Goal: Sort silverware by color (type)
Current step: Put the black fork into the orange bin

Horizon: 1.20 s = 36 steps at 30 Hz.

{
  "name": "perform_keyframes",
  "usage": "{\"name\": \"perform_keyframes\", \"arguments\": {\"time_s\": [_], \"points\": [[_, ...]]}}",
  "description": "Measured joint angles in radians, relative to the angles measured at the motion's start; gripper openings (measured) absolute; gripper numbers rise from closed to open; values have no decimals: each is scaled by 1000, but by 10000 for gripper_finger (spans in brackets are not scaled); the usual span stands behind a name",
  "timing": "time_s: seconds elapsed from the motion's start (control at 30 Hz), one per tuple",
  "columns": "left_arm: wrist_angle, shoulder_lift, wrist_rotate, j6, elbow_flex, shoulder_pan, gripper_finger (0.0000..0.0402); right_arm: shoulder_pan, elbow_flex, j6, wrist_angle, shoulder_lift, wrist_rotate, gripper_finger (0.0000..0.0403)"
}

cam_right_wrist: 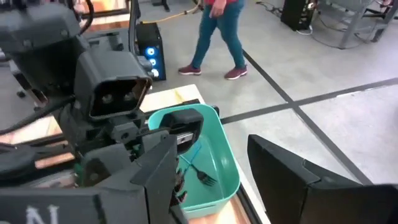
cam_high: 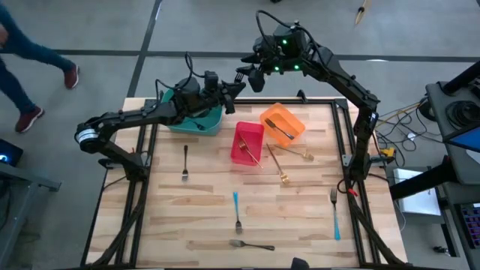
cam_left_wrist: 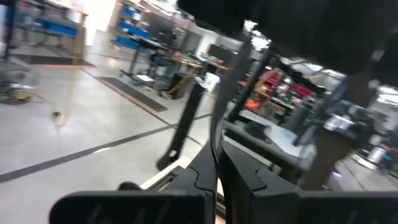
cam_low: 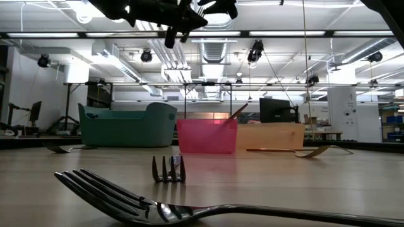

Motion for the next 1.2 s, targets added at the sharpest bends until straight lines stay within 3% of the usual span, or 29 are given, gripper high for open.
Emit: {"name": "perform_keyframes", "arguments": {"time_s": [0.33,0.63,0.8,1.2], "points": [[-67,-46,-245,77,0,1,0,-9,0,186,28,-21,54,187],[-69,-87,-340,26,0,1,0,32,-7,4,-180,-24,35,187],[-55,-94,-344,7,0,2,0,81,-33,-41,-171,34,44,187],[-26,-107,-303,-119,0,1,0,119,-75,-41,56,61,226,162]]}}
